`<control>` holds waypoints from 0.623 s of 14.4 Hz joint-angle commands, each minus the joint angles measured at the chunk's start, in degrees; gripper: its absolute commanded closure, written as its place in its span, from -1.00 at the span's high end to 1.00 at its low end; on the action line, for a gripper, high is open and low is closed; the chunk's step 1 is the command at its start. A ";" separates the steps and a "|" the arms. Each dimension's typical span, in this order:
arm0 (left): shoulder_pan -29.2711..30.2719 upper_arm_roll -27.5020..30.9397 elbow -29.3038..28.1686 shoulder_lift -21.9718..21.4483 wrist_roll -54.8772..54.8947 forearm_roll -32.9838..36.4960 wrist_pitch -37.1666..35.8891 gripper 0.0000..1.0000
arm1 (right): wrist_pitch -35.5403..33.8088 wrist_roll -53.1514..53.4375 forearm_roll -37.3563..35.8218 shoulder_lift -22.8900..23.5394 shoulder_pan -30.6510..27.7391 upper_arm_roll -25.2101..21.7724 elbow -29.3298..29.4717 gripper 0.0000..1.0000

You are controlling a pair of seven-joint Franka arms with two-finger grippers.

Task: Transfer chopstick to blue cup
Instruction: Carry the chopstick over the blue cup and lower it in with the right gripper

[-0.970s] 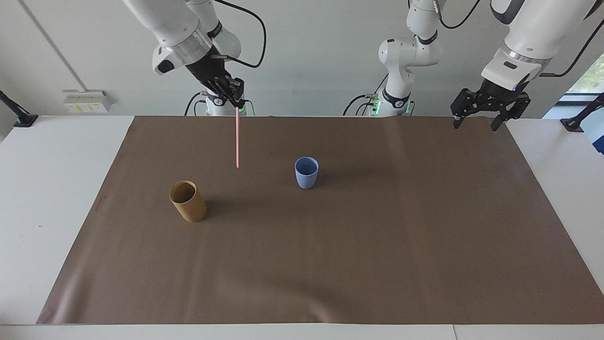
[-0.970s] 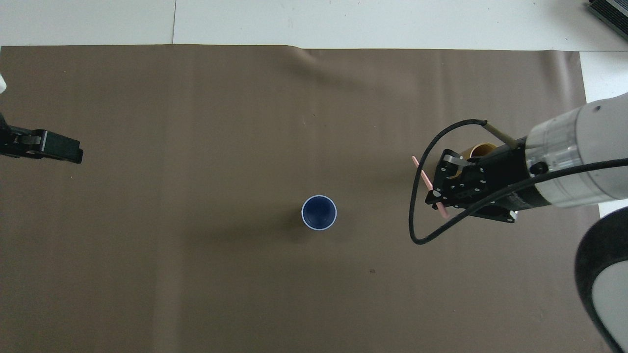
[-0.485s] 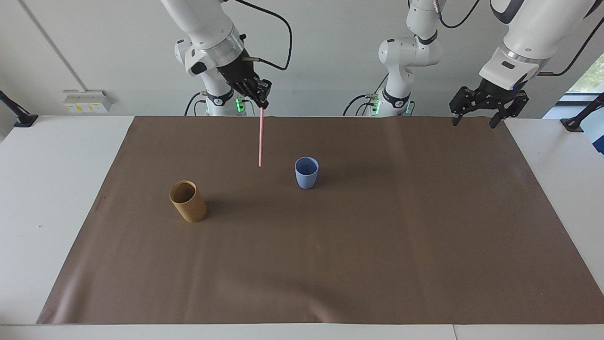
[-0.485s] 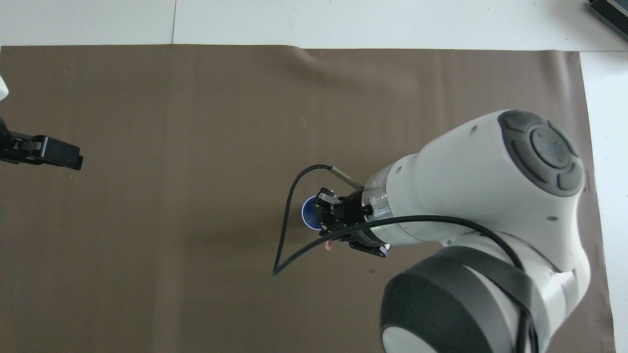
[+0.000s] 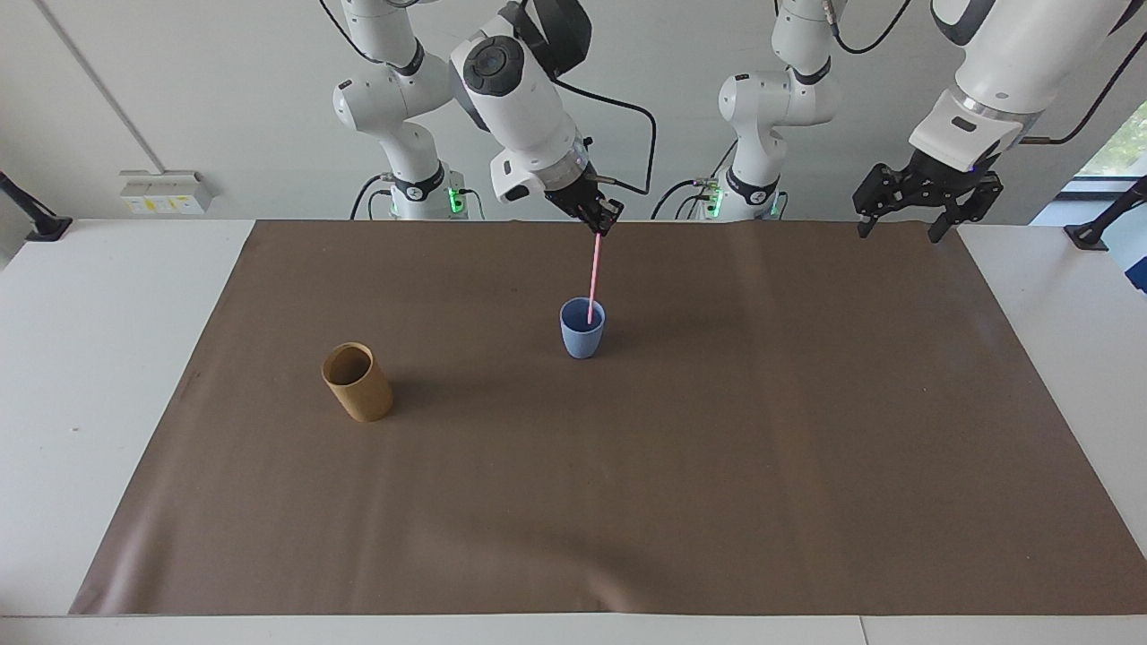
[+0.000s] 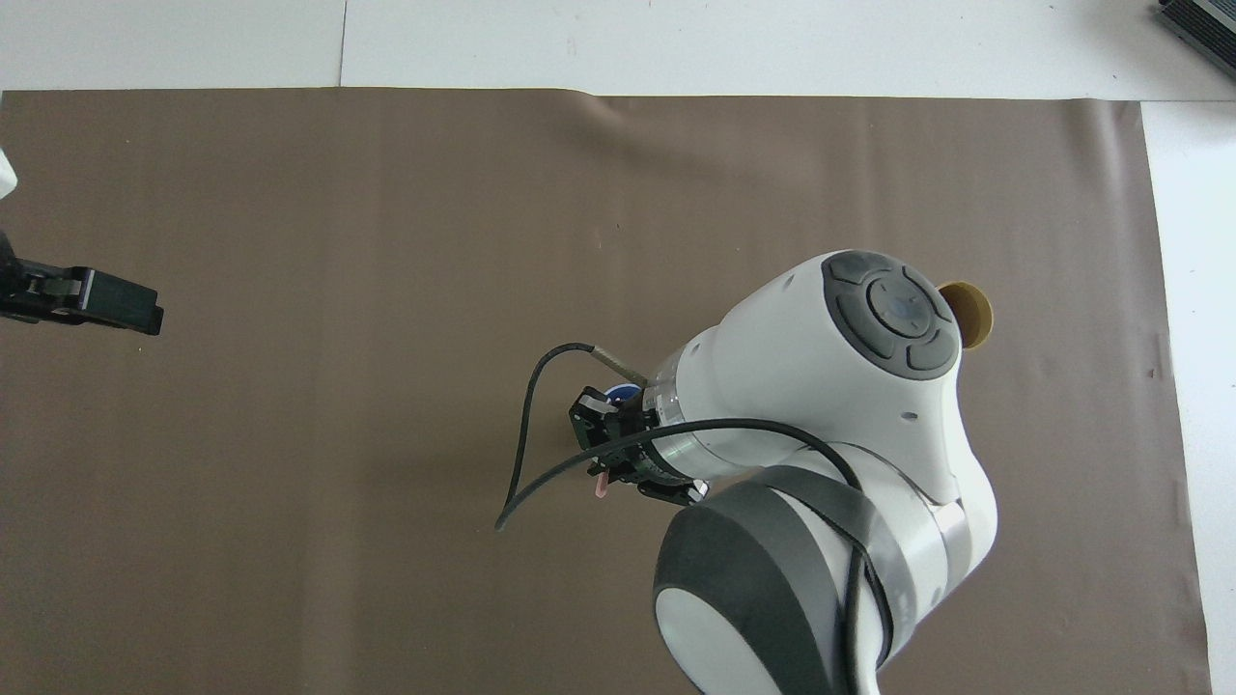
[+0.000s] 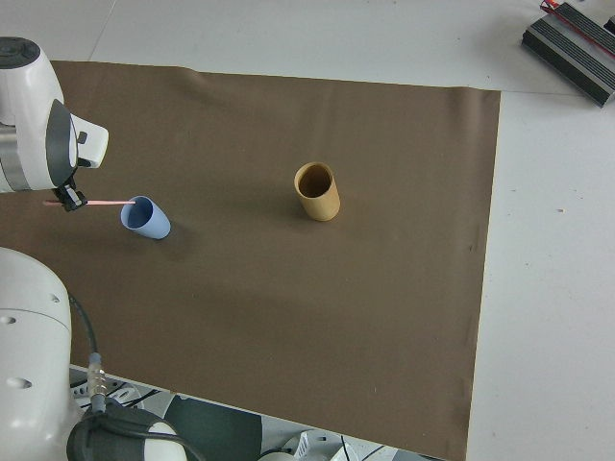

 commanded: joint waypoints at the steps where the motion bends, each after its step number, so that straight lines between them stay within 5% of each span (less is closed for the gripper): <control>1: 0.79 -0.59 -0.95 -1.02 0.42 1.05 -0.71 1.00 | -1.64 0.14 1.48 -1.16 0.35 -0.43 -0.67 -1.00; 9: 0.70 -0.59 -0.95 -1.02 0.42 1.05 -0.71 1.00 | 5.73 -0.56 5.96 0.33 -1.14 -0.52 -4.36 -1.00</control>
